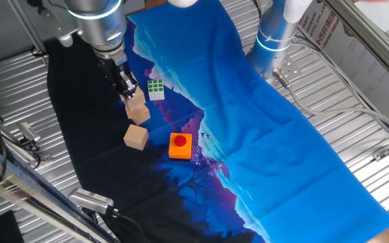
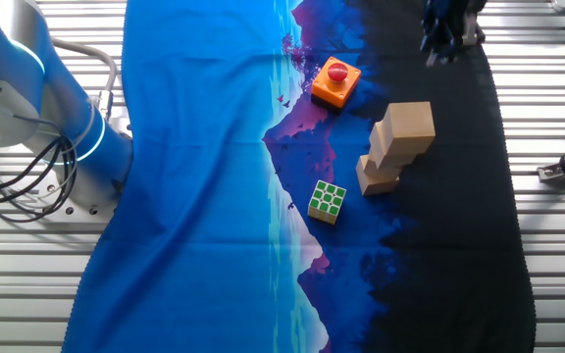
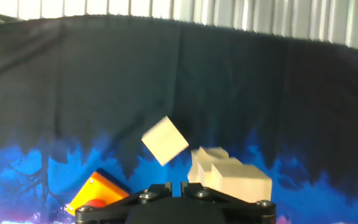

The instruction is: Stack the blocks in a vertical line of five

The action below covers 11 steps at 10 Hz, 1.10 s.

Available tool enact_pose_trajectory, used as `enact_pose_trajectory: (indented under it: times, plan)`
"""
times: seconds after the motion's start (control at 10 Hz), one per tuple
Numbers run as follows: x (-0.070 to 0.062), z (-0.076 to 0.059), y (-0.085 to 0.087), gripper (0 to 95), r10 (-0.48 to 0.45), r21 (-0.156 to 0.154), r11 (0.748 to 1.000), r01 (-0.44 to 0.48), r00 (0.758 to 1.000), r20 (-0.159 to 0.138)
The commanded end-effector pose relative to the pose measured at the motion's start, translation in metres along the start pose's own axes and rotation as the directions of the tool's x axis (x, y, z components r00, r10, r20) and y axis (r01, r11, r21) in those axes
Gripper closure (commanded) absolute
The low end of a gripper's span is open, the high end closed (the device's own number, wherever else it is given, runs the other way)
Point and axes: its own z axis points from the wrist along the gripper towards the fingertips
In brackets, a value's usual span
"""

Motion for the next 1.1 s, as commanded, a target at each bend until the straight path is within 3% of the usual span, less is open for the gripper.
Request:
enact_pose_trajectory:
  times: [0.1,0.5,0.6,0.8,0.9,1.1]
  plan:
    - [-0.012,0.02,0.011,0.0,-0.089,-0.001,0.996,0.089,0.996,0.016]
    - [-0.018,0.049,0.021,0.0,-0.139,-0.001,0.99,0.139,0.99,0.026]
    - [-0.012,0.061,0.019,0.0,-0.184,-0.02,0.983,0.185,0.982,0.037]
    - [-0.002,0.078,0.018,0.0,-0.237,-0.06,0.968,0.243,0.968,0.087]
    - [0.002,0.086,0.019,0.0,-0.28,-0.055,0.957,0.286,0.955,0.096]
    - [0.002,0.096,0.021,0.0,-0.343,-0.029,0.938,0.347,0.936,0.083]
